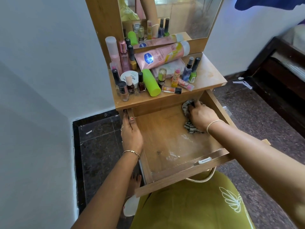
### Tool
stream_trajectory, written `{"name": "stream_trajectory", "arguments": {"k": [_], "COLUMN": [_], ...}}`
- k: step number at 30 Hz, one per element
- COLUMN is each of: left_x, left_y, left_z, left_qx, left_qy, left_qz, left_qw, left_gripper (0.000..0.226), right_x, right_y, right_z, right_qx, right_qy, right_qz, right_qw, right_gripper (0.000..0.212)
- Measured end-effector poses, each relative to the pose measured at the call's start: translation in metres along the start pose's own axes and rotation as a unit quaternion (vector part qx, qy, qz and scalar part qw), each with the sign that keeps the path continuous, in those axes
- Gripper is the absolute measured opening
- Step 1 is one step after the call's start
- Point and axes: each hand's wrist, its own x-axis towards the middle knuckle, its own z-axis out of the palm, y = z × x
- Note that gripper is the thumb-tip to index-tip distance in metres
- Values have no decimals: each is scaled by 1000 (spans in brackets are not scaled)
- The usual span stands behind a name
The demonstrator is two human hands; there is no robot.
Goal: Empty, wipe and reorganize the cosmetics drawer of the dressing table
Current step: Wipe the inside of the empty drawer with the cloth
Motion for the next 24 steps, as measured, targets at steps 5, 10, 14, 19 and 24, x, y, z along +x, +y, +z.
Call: {"name": "stream_trajectory", "arguments": {"k": [5,10,14,19,24], "left_x": [0,0,1,1,1], "left_y": [2,-1,-2,-3,-3], "left_z": [1,2,3,3,4], "left_qx": [17,35,29,26,19], "left_qy": [13,28,31,29,24], "left_qz": [2,-5,-7,-4,1], "left_qw": [1000,999,999,999,1000], "left_gripper": [44,45,45,44,45], "right_x": [-5,-37,-61,-76,-86], "right_y": [7,13,22,-8,-76], "right_z": [-11,-20,-13,-12,-4], "right_qx": [-31,-69,-92,-47,4], "right_qy": [-104,-226,-164,-104,-84], "right_qz": [-9,8,32,70,6], "right_qw": [994,972,982,991,996], "right_gripper": [96,124,60,32,30]}}
